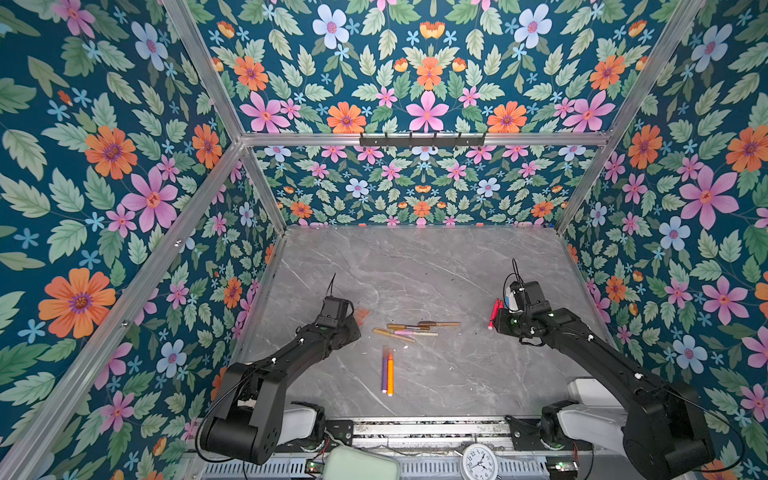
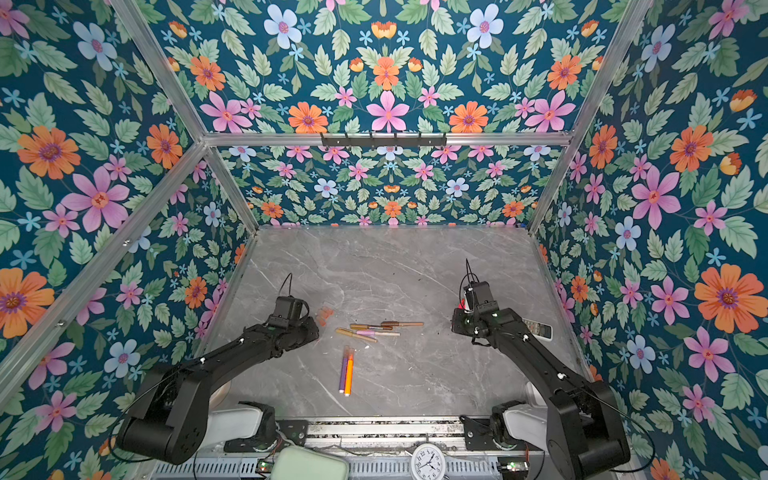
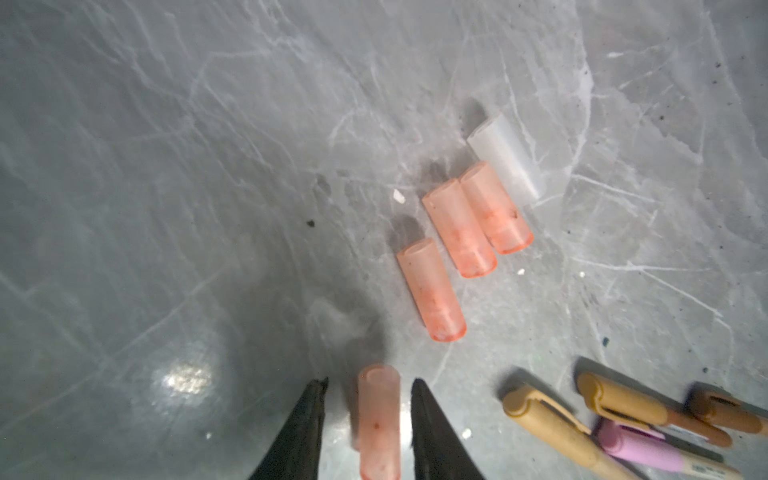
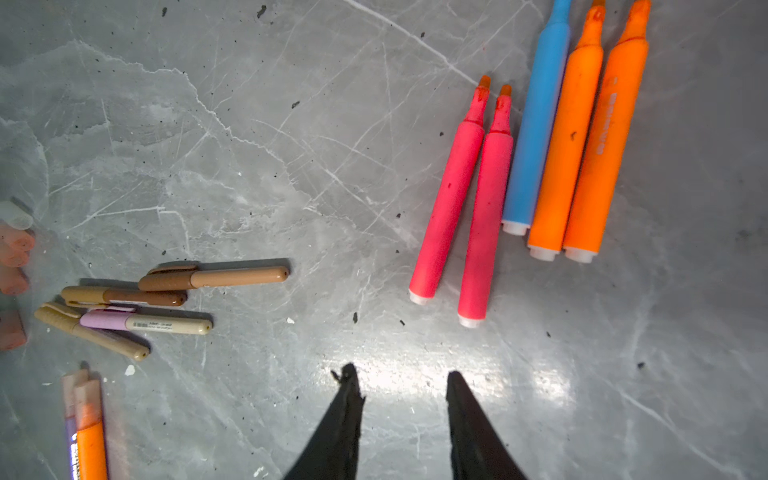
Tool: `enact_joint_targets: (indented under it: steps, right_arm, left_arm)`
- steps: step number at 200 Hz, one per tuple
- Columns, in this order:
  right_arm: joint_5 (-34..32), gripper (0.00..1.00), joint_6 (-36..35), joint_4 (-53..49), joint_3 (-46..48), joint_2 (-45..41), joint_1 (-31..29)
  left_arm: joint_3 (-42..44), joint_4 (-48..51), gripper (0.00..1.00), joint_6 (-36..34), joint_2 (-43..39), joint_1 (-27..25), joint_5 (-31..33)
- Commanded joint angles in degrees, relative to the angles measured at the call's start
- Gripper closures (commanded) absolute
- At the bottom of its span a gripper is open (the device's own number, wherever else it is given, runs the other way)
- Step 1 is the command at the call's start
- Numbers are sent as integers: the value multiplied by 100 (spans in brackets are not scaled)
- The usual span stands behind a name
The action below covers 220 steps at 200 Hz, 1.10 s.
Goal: Open the pen caps
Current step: 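Lower the pink cap onto the cap pile and open the left gripper, then reach the right gripper to the capped orange highlighter beside the purple one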
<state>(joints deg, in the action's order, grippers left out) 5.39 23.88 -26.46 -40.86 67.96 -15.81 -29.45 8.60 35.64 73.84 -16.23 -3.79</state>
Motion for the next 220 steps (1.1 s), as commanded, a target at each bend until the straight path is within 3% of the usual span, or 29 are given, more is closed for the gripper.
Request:
enact_joint_targets:
  steps: [1,48,78,122,152,184,220]
  right_arm:
    - [-52,65,33,-211,-31,-119,-101]
    - [-506,64,262,-525,-440,-102,-1046]
    - [-635,64,492,-488,-731,112,-1854]
    - [-886,64,1066,-442,-1645,1447,-3633]
    - [-799,64,1488,-386,-2474,2634,-4657]
    - [-468,64,1814,-377,-3277,3824,-5155]
    - [-420,55,2087,-595,-3822,4424,-5430]
  left_arm:
    - [-34,-60,61,-45,-75,14,21]
    - [-27,-54,61,73,-342,27,-245]
    - [86,-171,61,228,-1055,24,-583]
    - [-593,260,62,40,-2128,25,-1402]
    - [-1559,1372,63,-624,-2807,27,-1345]
    - [-2024,2009,60,-1161,-3460,26,-1077]
    - [-1735,2050,60,-1310,-3710,28,-983]
